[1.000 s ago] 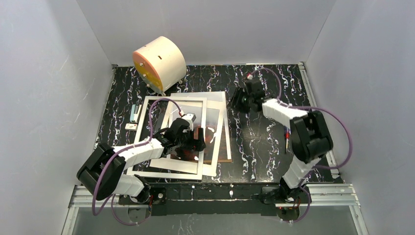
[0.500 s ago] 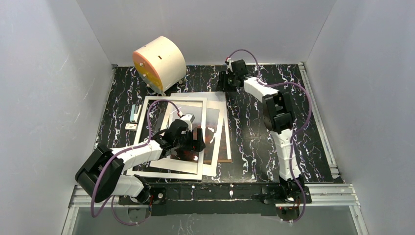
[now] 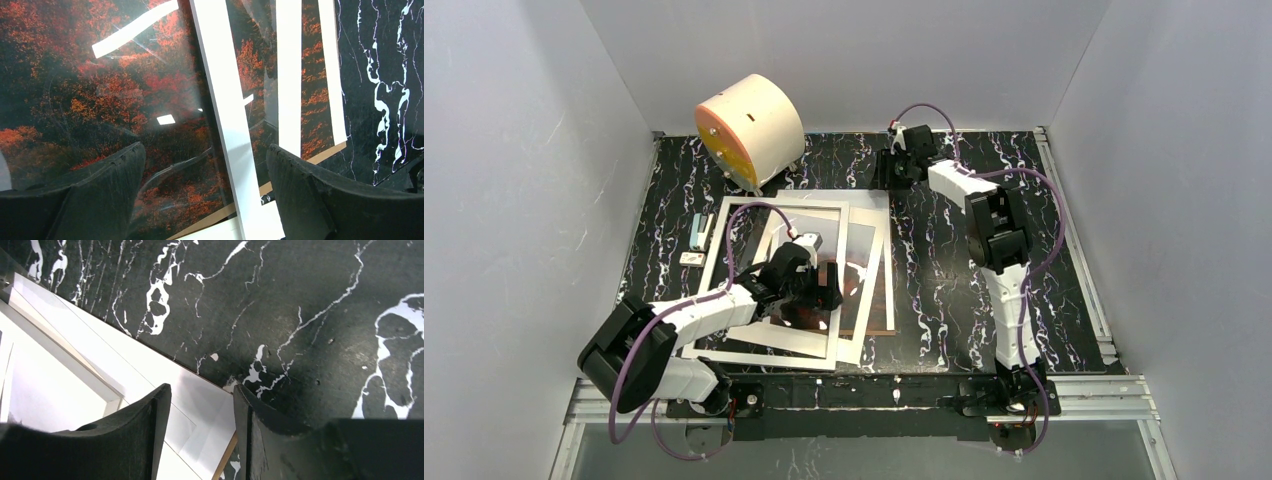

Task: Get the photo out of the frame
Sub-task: Pick up the photo from the photo frame.

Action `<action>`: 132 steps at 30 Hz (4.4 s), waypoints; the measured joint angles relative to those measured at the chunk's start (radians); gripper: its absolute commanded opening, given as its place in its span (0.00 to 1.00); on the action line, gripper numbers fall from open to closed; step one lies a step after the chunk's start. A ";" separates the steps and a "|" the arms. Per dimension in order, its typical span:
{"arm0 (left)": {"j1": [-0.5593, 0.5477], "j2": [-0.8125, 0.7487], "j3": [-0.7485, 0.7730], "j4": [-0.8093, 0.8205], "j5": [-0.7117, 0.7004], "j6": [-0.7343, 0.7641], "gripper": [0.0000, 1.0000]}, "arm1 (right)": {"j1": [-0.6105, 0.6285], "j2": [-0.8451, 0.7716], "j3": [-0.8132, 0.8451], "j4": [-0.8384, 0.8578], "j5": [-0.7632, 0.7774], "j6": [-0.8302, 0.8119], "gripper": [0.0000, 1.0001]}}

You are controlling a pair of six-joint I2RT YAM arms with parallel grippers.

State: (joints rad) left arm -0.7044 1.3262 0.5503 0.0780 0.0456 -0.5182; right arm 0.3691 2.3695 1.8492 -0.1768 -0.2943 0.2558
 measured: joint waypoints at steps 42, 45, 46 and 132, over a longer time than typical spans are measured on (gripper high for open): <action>0.000 0.031 0.039 -0.040 -0.005 0.013 0.90 | -0.044 0.066 0.171 -0.328 -0.388 -0.122 0.44; 0.000 0.032 0.040 -0.039 -0.006 0.013 0.90 | -0.040 0.066 0.170 -0.345 -0.425 -0.120 0.46; 0.000 0.032 0.040 -0.039 -0.006 0.013 0.90 | -0.039 0.063 0.165 -0.344 -0.428 -0.116 0.46; 0.062 -0.200 0.229 -0.418 -0.161 0.044 0.98 | -0.003 -0.986 -0.322 -0.509 0.043 0.097 0.01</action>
State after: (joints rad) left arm -0.6426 1.1267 0.7788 -0.3397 -0.1154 -0.4744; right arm 0.3656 1.3838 1.5272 -0.6861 -0.2512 0.3527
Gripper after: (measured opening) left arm 0.983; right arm 0.031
